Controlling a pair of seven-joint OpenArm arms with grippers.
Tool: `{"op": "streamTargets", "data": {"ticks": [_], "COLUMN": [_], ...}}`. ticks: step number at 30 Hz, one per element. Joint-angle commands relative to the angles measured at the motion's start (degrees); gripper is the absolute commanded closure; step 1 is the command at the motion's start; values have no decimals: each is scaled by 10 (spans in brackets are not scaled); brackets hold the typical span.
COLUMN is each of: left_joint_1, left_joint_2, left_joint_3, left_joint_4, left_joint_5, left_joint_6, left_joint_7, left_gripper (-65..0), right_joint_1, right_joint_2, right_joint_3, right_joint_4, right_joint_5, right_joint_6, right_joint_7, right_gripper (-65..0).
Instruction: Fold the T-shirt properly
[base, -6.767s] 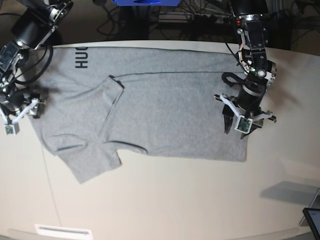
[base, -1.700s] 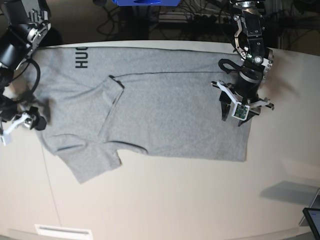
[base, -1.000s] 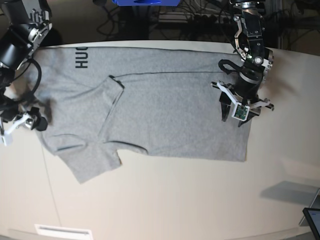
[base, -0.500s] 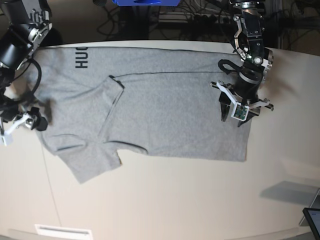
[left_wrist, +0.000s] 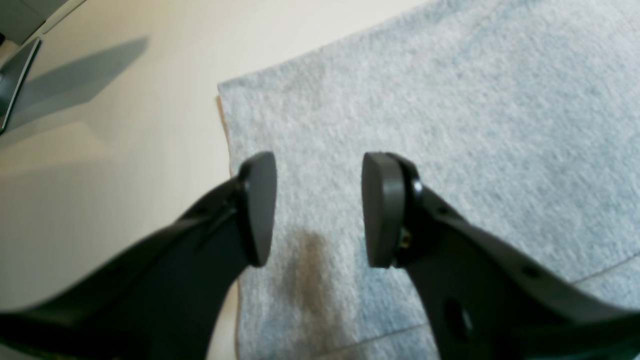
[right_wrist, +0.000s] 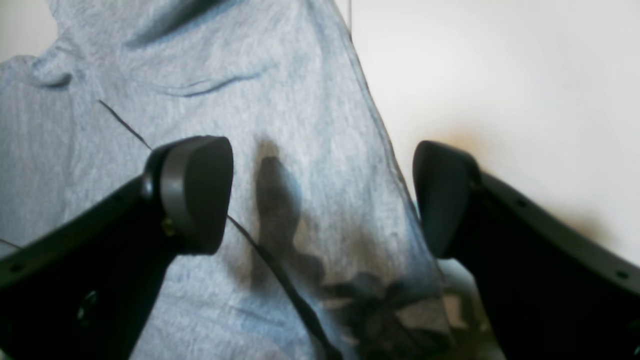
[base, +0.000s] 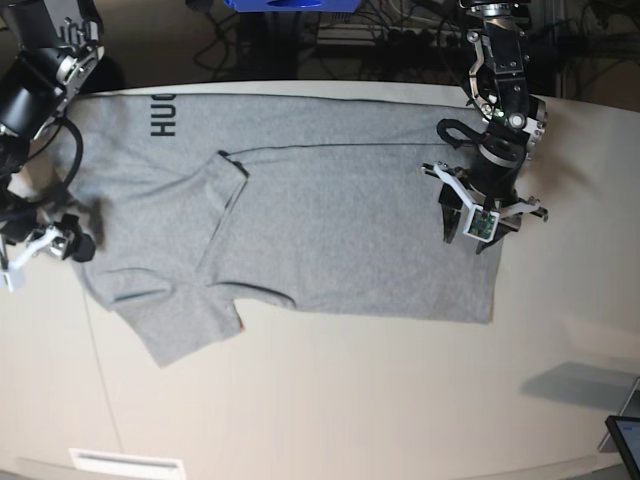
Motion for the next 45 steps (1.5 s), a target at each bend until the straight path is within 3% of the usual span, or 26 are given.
{"op": "streamTargets", "data": {"ticks": [1, 22, 28, 32, 38, 41, 45], "left_joint_1": [-5, 0, 1, 1, 1, 1, 1], "left_joint_2": [-3, -4, -4, -4, -4, -4, -4], "left_joint_3": [-1, -2, -2, -2, -2, -2, -2], "left_joint_4": [10, 11, 11, 11, 11, 11, 11], "left_joint_5": [-2, -2, -2, -2, -2, -2, -2], "left_joint_6": [3, 3, 3, 3, 3, 3, 3], "left_joint_7": [-13, -12, -12, -12, -12, -12, -12], "left_gripper": [-272, -272, -272, -272, -272, -272, -272], "right_joint_1": [10, 14, 12, 11, 11, 11, 11], "right_joint_2": [8, 11, 9, -11, -15, -14, -11], "right_joint_3": [0, -2, -58, -69, -70, -70, -70], "right_joint_4": [8, -60, -59, -59, -59, -59, -60], "right_joint_5": [7, 5, 6, 7, 7, 7, 7], "right_joint_6": [4, 4, 4, 4, 4, 4, 4], "right_joint_7": [0, 30, 29, 29, 31, 32, 33], "right_gripper": [-538, -541, -537, -535, -534, -473, -308]}}
